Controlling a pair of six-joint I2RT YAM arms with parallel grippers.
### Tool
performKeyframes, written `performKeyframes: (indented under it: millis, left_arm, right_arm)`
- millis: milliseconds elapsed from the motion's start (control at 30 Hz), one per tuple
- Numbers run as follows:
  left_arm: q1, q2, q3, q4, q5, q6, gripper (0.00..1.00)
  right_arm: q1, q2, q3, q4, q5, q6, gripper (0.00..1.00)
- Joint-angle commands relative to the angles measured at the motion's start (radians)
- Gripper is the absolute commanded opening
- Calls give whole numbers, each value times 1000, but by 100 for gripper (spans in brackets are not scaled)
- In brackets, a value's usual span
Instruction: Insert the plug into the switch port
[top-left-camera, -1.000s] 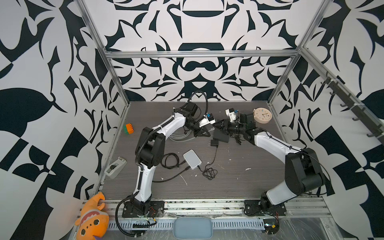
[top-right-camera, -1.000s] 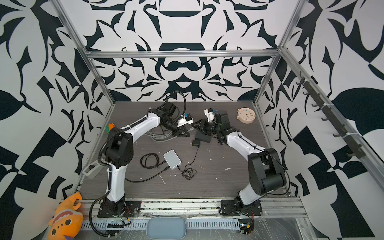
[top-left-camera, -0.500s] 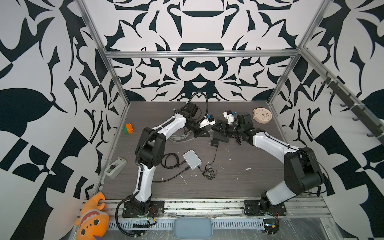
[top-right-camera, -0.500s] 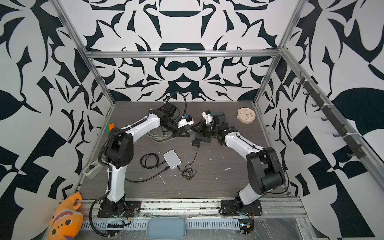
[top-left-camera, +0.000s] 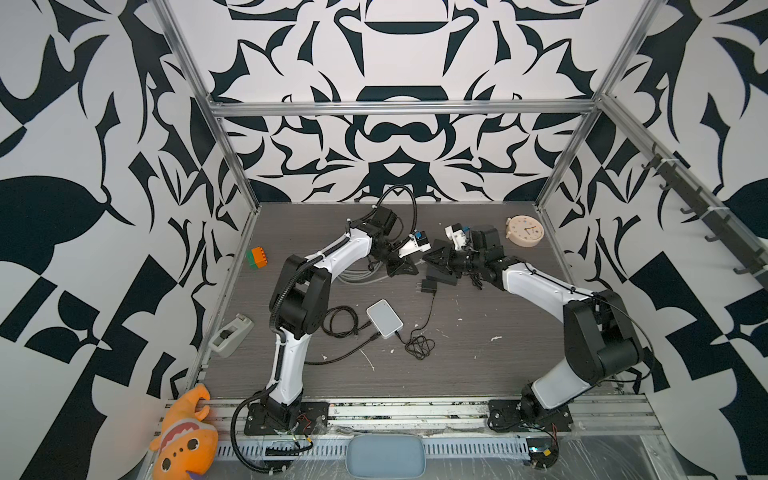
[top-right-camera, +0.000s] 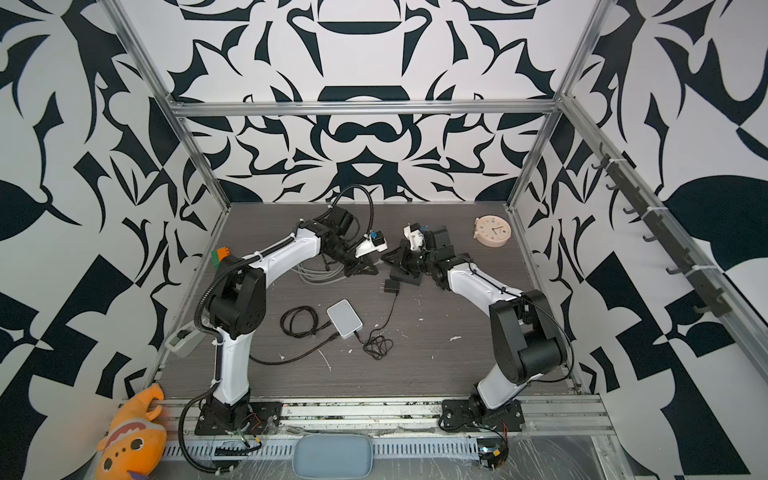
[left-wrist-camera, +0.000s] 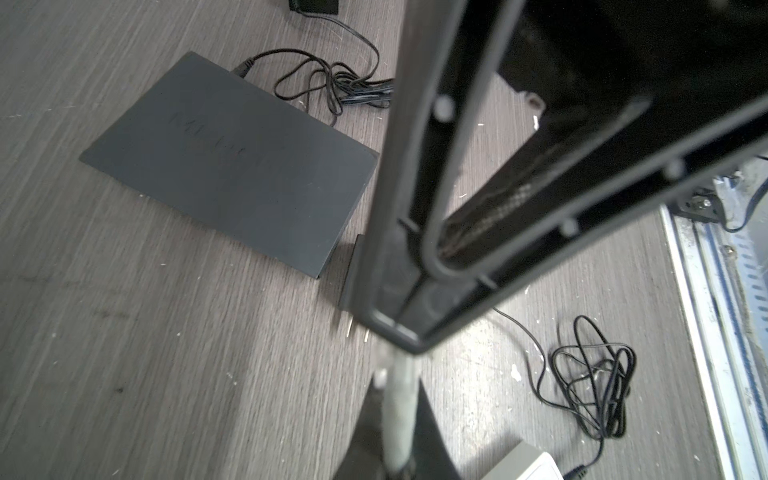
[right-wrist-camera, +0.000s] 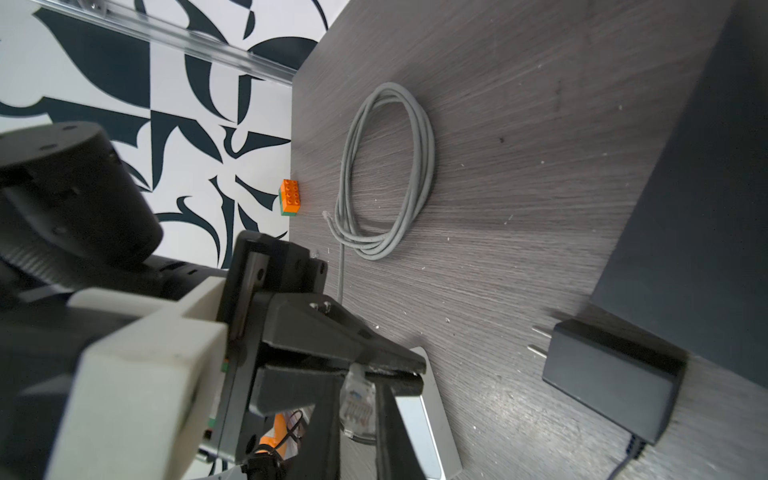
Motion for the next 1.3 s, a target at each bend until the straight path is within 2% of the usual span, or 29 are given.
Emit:
performKeyframes:
  millis: [0, 167, 233, 367, 500, 600, 767, 900, 1133, 1267]
  left_arm:
    - [-4, -39, -18, 10, -13, 5, 0]
    - [-3, -45, -38, 57, -28, -19, 0]
    - [-3, -51, -52, 83, -34, -30, 6]
    - [5, -66, -89, 154, -15, -76, 26]
    - [23, -81, -109, 200, 40, -131, 34]
    - [25, -113, -160, 284, 33, -172, 38]
    - [24, -172, -256, 415, 14, -205, 41]
    - [24, -200, -305, 489, -4, -222, 38]
    - [12, -213, -331, 513, -32, -200, 36]
    - [1, -208, -328, 510, -55, -187, 29]
  right_arm:
    - [13, -13, 43, 13, -25, -20, 6]
    - [13, -20, 24, 10, -19, -23, 2]
    - [14, -23, 17, 10, -16, -27, 1]
    - [14, -23, 12, 5, -12, -42, 1]
    - [13, -14, 15, 0, -6, -43, 1]
    - [13, -6, 20, 2, -2, -22, 1]
    - [10, -4, 24, 6, 11, 25, 1]
    - [12, 1, 34, -11, 14, 57, 1]
    - [11, 6, 37, -10, 19, 140, 1]
    - [12, 11, 45, -19, 11, 172, 1]
